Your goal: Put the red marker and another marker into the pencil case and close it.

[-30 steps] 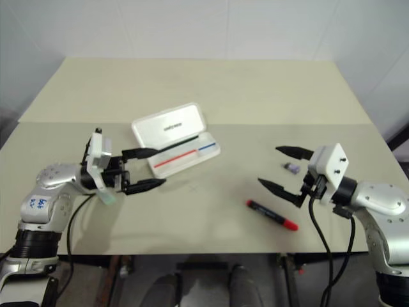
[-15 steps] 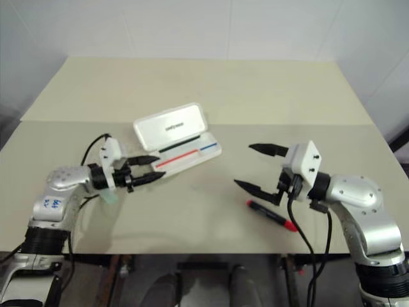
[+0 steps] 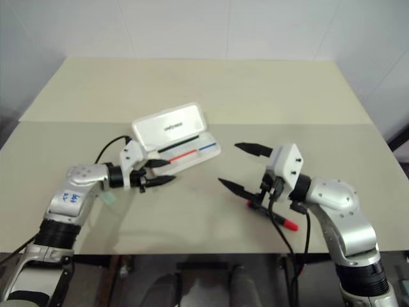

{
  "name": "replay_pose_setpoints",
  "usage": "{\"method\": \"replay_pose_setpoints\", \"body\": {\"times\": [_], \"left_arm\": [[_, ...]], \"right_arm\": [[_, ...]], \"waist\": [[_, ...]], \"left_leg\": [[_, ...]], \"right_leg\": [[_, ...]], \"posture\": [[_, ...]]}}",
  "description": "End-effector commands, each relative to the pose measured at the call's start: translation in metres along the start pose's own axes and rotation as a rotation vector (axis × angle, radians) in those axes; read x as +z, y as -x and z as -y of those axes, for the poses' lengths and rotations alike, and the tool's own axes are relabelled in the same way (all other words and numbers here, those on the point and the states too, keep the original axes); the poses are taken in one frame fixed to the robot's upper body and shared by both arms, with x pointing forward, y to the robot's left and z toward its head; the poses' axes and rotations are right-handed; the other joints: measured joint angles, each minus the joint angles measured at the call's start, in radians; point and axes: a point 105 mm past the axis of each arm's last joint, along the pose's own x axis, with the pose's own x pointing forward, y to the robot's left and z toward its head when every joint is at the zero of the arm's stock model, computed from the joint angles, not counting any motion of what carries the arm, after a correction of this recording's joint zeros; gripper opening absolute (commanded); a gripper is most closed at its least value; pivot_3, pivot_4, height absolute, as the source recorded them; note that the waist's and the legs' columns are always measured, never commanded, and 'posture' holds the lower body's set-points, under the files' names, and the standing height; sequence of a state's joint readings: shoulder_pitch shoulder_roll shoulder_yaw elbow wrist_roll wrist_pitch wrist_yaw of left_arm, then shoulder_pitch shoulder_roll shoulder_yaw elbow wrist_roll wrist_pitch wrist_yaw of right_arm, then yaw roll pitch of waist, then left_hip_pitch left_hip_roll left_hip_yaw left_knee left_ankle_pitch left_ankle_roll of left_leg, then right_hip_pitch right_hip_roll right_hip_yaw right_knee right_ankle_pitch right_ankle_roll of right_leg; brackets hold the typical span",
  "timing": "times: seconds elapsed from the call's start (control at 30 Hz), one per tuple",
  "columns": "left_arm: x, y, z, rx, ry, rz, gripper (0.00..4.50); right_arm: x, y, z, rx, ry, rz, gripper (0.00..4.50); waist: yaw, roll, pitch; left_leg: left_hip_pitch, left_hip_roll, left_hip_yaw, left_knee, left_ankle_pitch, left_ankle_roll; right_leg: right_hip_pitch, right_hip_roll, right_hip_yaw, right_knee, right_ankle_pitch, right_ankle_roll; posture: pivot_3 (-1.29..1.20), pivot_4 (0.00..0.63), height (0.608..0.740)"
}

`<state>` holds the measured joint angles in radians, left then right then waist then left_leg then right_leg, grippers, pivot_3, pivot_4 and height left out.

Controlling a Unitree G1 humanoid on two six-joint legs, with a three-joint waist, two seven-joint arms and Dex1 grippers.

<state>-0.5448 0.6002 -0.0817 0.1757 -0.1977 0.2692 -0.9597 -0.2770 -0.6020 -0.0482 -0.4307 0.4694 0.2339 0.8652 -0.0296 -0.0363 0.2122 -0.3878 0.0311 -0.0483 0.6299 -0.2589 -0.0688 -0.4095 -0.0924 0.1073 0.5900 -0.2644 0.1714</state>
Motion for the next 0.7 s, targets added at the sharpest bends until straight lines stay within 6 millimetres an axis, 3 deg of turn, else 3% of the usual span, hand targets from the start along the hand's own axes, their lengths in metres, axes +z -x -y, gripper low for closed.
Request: {"method": "replay_pose_setpoints", "body": {"times": [0.03, 0.5, 0.7], "left_arm": [[0.004, -0.001, -0.005, -0.002, -0.02, -0.028, 2.5], [0.0, -0.021, 0.002, -0.12, 0.02, -0.159, 2.5], [0.003, -0.024, -0.002, -0.126, -0.015, -0.213, 0.46]], "right_arm": [[0.019, -0.003, -0.001, -0.002, 0.063, 0.055, 4.5], [0.028, -0.002, -0.012, 0.103, 0.048, 0.032, 4.5], [0.032, -0.002, -0.011, 0.114, 0.049, 0.036, 4.5]], "waist": [[0.0, 0.0, 0.0], [0.0, 0.0, 0.0], [0.001, 0.0, 0.0]], "left_leg": [[0.0, 0.0, 0.0, 0.0, 0.0, 0.0], [0.0, 0.0, 0.0, 0.0, 0.0, 0.0], [0.0, 0.0, 0.0, 0.0, 0.0, 0.0]], "right_leg": [[0.0, 0.0, 0.0, 0.0, 0.0, 0.0], [0.0, 0.0, 0.0, 0.0, 0.0, 0.0], [0.0, 0.0, 0.0, 0.0, 0.0, 0.0]], "posture": [[0.0, 0.15, 0.74], [0.0, 0.15, 0.74], [0.0, 0.15, 0.74]]}}
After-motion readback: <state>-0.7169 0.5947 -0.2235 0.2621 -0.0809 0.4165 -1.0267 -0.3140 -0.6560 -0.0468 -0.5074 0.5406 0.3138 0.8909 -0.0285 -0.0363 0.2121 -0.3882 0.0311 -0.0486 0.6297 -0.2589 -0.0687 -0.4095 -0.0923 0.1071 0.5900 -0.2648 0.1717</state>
